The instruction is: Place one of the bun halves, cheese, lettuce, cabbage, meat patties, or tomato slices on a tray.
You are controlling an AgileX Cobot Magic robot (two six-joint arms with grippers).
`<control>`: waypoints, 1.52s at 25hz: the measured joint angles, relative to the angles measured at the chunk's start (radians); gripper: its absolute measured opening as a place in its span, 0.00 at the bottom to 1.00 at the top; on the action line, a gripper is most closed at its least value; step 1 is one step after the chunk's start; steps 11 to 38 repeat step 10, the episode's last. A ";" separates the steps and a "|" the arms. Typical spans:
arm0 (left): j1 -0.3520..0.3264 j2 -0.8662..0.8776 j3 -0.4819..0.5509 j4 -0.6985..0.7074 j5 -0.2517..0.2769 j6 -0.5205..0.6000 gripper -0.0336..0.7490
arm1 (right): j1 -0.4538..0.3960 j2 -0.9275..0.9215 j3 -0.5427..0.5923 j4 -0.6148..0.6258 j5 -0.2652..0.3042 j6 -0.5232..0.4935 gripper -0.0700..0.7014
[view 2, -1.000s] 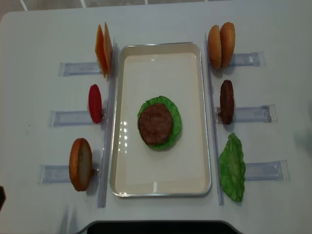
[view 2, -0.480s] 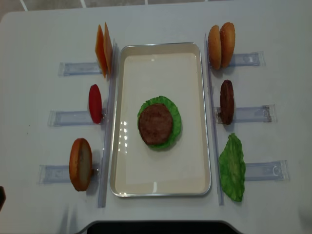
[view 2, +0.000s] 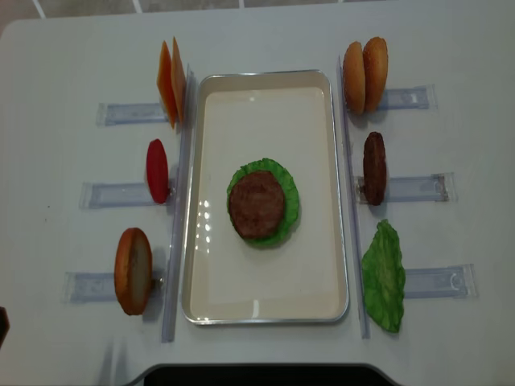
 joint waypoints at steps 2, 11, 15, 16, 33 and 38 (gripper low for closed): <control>0.000 0.000 0.000 0.000 0.000 0.000 0.23 | 0.000 -0.001 0.000 0.000 0.000 0.000 0.57; 0.000 0.000 0.000 0.000 0.000 0.000 0.23 | 0.000 -0.004 0.000 0.009 -0.001 0.000 0.57; 0.000 0.000 0.000 0.000 0.000 0.000 0.23 | 0.000 -0.004 0.000 0.009 -0.001 0.000 0.57; 0.000 0.000 0.000 0.000 0.000 0.000 0.23 | 0.000 -0.004 0.000 0.009 -0.001 0.000 0.57; 0.000 0.000 0.000 0.000 0.000 0.000 0.23 | 0.000 -0.004 0.000 0.009 -0.001 0.000 0.57; 0.000 0.000 0.000 0.000 0.000 0.000 0.23 | 0.000 -0.004 0.000 0.009 -0.001 0.000 0.57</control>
